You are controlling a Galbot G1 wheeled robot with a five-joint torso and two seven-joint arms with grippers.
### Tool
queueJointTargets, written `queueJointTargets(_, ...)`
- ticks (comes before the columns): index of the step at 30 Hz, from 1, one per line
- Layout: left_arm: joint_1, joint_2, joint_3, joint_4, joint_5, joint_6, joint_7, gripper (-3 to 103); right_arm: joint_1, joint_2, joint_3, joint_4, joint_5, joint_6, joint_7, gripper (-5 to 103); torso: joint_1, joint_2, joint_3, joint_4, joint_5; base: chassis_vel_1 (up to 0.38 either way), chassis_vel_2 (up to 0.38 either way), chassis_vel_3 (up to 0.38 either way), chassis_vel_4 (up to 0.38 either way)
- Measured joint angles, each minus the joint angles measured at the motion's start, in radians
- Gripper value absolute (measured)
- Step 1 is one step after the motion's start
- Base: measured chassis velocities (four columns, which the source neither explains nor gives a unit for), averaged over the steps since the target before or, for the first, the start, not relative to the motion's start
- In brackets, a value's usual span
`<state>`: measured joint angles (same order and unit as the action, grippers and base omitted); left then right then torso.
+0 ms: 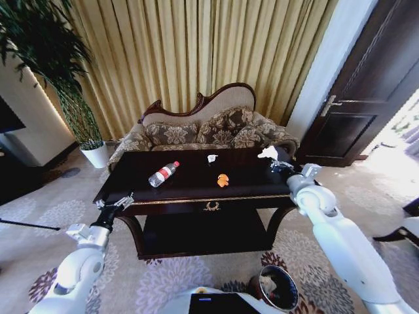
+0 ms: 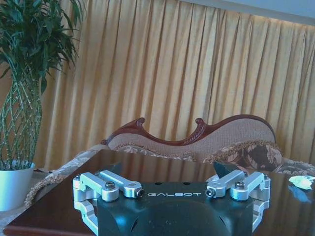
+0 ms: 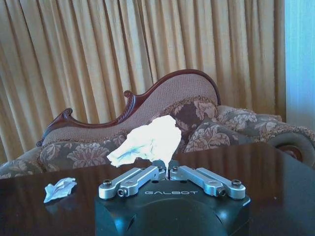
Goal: Move to the front of the table and place the trash on the table into the trash bin.
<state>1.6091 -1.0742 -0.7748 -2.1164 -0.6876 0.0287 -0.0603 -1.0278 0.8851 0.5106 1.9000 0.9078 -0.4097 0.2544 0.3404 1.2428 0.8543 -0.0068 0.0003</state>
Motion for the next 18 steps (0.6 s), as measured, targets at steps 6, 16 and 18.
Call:
queueJointTargets(6,0.004,-0.002,-0.003,0.004,0.0,0.0,0.001,100,-0.01,0.002,0.0,0.001,-0.003,0.004,-0.001,0,0.0,0.0,0.0,-0.0005,-0.0001,0.0,0.0,0.0,0.0)
queueJointTargets(16,-0.003,-0.001,0.003,0.01,0.001,-0.001,0.002,100,-0.012,0.004,0.0,-0.007,-0.003,0.006,-0.009,0,0.0,0.0,0.0,-0.0003,-0.0001,0.058,-0.065,-0.054,0.065)
queueJointTargets(18,-0.003,0.0,0.003,0.013,0.001,-0.001,0.002,100,-0.014,0.006,0.0,-0.008,-0.004,0.007,-0.01,0,0.0,0.0,0.0,-0.0001,-0.0001,0.088,-0.068,-0.078,0.067)
